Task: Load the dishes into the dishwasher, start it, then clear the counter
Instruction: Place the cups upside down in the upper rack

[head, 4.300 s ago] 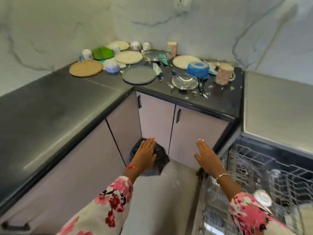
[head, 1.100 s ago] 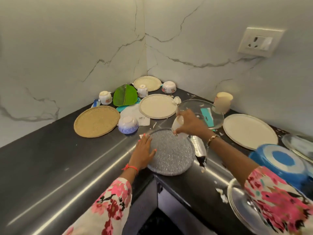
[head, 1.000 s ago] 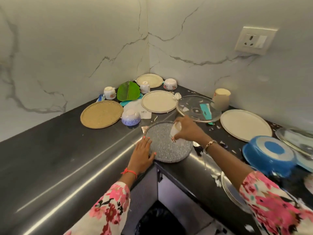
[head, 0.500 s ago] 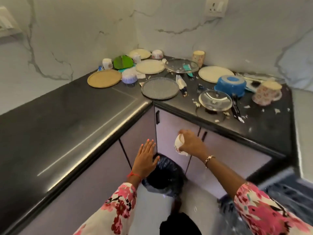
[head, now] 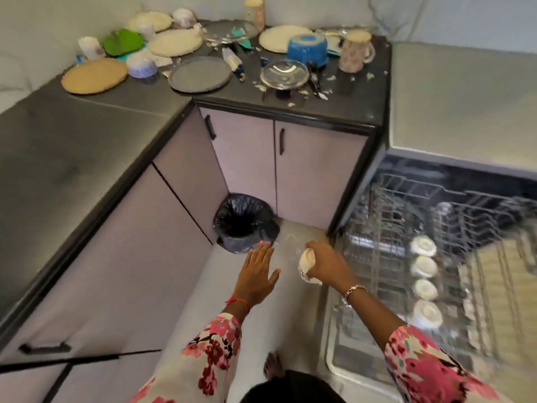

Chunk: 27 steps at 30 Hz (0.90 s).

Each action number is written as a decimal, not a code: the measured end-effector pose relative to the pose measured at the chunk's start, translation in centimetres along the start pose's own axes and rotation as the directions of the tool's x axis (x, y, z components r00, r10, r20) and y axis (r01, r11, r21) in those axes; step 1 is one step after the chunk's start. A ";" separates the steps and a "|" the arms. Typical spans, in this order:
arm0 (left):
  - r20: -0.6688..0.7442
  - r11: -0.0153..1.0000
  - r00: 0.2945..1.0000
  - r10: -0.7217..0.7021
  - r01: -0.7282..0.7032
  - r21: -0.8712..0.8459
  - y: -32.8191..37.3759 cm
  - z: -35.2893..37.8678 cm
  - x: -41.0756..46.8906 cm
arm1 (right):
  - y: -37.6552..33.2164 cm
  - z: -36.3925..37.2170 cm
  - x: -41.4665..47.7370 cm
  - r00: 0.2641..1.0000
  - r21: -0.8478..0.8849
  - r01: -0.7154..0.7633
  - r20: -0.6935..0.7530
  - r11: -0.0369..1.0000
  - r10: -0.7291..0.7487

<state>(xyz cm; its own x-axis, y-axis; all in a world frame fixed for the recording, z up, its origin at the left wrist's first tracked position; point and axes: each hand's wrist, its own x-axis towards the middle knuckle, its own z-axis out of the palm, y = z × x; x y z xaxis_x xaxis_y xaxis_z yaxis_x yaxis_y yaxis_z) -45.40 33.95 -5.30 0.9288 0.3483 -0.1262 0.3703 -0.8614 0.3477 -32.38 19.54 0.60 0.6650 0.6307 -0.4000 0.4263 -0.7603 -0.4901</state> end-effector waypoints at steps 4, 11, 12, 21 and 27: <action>0.067 0.995 0.993 0.098 -0.099 0.013 5.0 2.5 -1.4 | 4.7 0.2 -4.6 0.995 0.039 -0.094 -0.011 0.995 0.094; 0.131 0.979 0.970 0.204 -0.206 -0.002 15.3 6.5 -2.6 | 13.9 -1.8 -10.8 0.987 0.081 -0.146 -0.053 0.986 0.151; 0.127 0.977 0.969 0.211 -0.212 -0.005 16.9 7.1 -2.5 | 15.4 -2.2 -11.5 0.987 0.084 -0.144 -0.057 0.986 0.149; 0.053 0.987 0.989 0.136 -0.130 -0.095 29.4 10.5 -1.7 | 27.2 -7.0 -16.1 0.989 0.076 -0.121 -0.071 0.990 0.126; 0.061 0.987 0.987 0.147 -0.143 -0.066 31.5 11.0 0.1 | 31.8 -9.6 -15.5 0.980 0.147 -0.149 -0.111 0.978 0.166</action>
<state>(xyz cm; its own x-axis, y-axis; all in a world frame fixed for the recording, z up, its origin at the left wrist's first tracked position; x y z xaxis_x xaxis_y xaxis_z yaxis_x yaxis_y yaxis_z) -33.47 2.74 -4.61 0.9723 0.1942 -0.1302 0.2316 -0.8761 0.4229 -23.18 -15.92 -1.36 0.7900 0.4750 -0.3875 0.2280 -0.8145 -0.5335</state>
